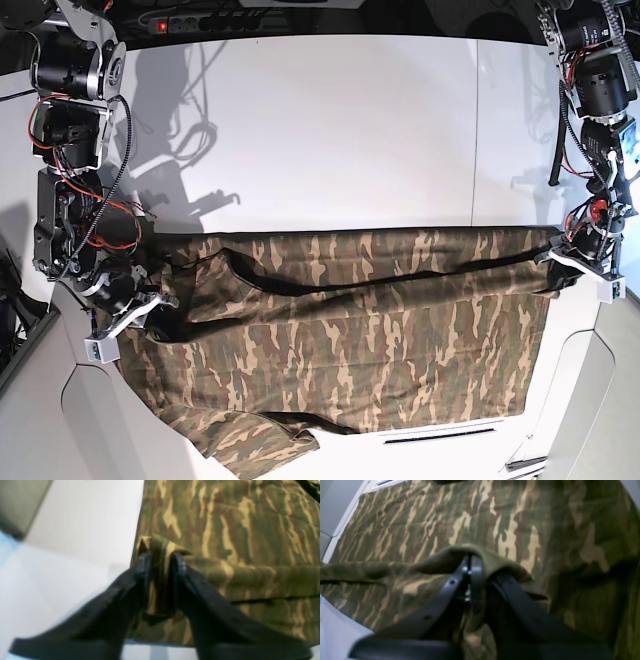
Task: Fold the T-shirt properly
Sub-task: 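Lift the shoulder edge with both grippers and pull it over toward the hem, then lay the folded shoulder edge down and open both grippers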
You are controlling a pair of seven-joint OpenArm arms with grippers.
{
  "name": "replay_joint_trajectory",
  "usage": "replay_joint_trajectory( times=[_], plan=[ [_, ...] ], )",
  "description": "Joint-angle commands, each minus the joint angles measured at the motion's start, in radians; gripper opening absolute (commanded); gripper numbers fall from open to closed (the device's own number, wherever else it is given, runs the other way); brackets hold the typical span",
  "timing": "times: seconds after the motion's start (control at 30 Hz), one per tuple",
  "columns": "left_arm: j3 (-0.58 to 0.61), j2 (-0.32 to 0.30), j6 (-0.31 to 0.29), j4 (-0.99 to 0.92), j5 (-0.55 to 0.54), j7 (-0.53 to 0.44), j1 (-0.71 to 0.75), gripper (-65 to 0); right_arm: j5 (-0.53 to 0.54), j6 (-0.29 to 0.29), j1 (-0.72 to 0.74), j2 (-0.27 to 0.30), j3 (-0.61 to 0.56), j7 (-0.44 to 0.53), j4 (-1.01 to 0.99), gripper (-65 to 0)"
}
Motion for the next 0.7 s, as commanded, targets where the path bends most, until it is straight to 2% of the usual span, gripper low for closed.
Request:
replay_joint_trajectory(
  times=[0.0,0.07,0.1,0.13,0.4,0.53,0.67],
  plan=[
    [-0.007,-0.021,0.001,0.003,-0.008,-0.031,-0.029,-43.4,0.016,0.003,0.029,0.013,0.003,0.027,0.011,-60.8],
    [-0.007,-0.021,0.001,-0.017,-0.007,-0.041,-0.035,-37.1,0.016,0.003,0.029,0.013,0.003,0.008,0.010,-45.0],
    [-0.007,-0.021,0.001,-0.018,-0.007,-0.041,-0.035,-35.3,0.017,0.003,0.029,0.014,0.003,-0.013,0.010,-40.5],
    [-0.007,-0.021,0.000,-0.018,-0.006,-0.040,-0.035,-34.8,0.017,0.002,0.029,0.014,0.003,-0.035,0.011,-39.1],
    [-0.035,-0.024,-0.008,-0.010,-0.013,0.078,-0.035,-34.8,0.047,0.000,0.029,0.014,0.047,-0.206,0.049,-39.2],
    [-0.124,-0.024,-0.053,-0.008,-0.100,0.158,-0.025,-34.8,0.092,-0.001,0.006,0.014,0.143,-0.277,0.126,-39.2],
    [-0.227,-0.024,-0.064,-0.008,-0.175,0.188,0.011,-34.8,0.098,-0.001,-0.070,0.014,0.249,-0.299,0.225,-39.3]
  ],
)
